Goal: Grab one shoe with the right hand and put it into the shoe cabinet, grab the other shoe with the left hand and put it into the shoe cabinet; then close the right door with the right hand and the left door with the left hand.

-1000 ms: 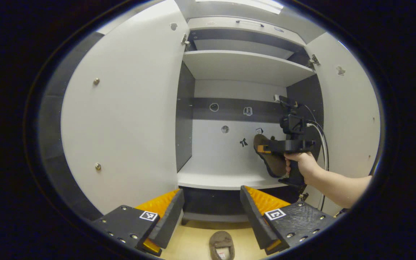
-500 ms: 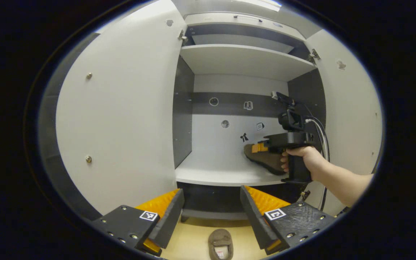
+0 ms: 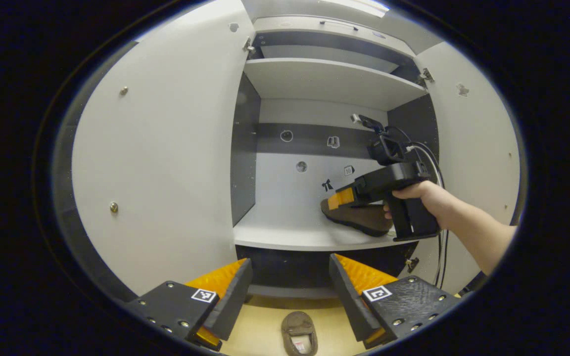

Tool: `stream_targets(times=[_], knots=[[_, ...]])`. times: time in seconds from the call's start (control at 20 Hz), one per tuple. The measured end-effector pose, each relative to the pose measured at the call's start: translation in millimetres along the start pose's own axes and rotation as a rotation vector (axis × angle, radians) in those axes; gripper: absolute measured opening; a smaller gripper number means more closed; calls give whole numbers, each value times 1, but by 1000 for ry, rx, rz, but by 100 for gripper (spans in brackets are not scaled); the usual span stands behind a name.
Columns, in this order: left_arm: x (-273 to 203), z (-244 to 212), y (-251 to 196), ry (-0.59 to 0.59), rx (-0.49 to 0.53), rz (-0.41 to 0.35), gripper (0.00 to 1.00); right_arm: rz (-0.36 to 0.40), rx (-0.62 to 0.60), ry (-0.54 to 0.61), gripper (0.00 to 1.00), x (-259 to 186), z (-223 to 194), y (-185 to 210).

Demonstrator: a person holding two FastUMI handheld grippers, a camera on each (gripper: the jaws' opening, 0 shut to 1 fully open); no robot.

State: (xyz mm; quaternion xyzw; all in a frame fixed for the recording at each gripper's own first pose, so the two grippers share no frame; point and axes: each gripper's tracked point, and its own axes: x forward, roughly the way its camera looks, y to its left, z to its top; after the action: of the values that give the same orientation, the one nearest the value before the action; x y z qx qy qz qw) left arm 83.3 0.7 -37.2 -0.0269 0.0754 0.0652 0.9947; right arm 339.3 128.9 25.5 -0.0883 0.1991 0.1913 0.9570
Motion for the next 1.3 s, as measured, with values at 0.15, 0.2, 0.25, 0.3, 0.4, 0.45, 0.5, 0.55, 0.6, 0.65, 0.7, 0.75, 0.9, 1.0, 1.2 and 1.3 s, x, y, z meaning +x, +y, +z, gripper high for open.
stream_targets(times=[0.15, 0.2, 0.25, 0.3, 0.4, 0.45, 0.5, 0.55, 0.6, 0.65, 0.7, 0.75, 0.9, 1.0, 1.2, 1.3], knots=[[1, -2, 8, -3, 3, -37, 91, -61, -58, -13, 95, -18, 12, -9], [2, -3, 11, -2, 5, -47, 91, -83, -71, -28, 98, -27, 15, -11], [2, -5, 14, -3, 7, -60, 90, -91, -67, -44, 98, -38, 20, -10], [2, -8, 15, -1, 10, -73, 90, -97, -58, -58, 98, -47, 23, -9], [3, -14, 17, 9, 22, -93, 90, -120, -41, -92, 98, -68, 28, -13], [2, -16, 18, 11, 29, -101, 90, -133, -32, -108, 98, -80, 30, -14], [3, -20, 19, 17, 35, -111, 91, -146, -23, -128, 98, -93, 30, -14], [4, -26, 19, 33, 38, -122, 90, -152, -13, -150, 96, -105, 31, -14], [4, -32, 18, 50, 37, -137, 91, -158, 4, -173, 98, -117, 30, -13], [4, -38, 16, 64, 38, -153, 91, -160, 20, -196, 98, -129, 30, -11], [5, -44, 16, 78, 48, -164, 90, -169, 35, -223, 98, -140, 28, -11], [6, -52, 15, 95, 65, -177, 91, -188, 37, -253, 99, -152, 26, -12], [7, -86, 10, 162, 118, -214, 91, -253, 28, -319, 96, -181, 12, -12], [8, -112, 6, 212, 136, -230, 91, -263, 41, -351, 96, -196, -4, -5], [5, -164, 4, 324, 174, -241, 91, -289, 67, -388, 96, -222, -39, 6], [8, -189, 6, 380, 194, -248, 91, -290, 85, -386, 96, -233, -58, 12]])
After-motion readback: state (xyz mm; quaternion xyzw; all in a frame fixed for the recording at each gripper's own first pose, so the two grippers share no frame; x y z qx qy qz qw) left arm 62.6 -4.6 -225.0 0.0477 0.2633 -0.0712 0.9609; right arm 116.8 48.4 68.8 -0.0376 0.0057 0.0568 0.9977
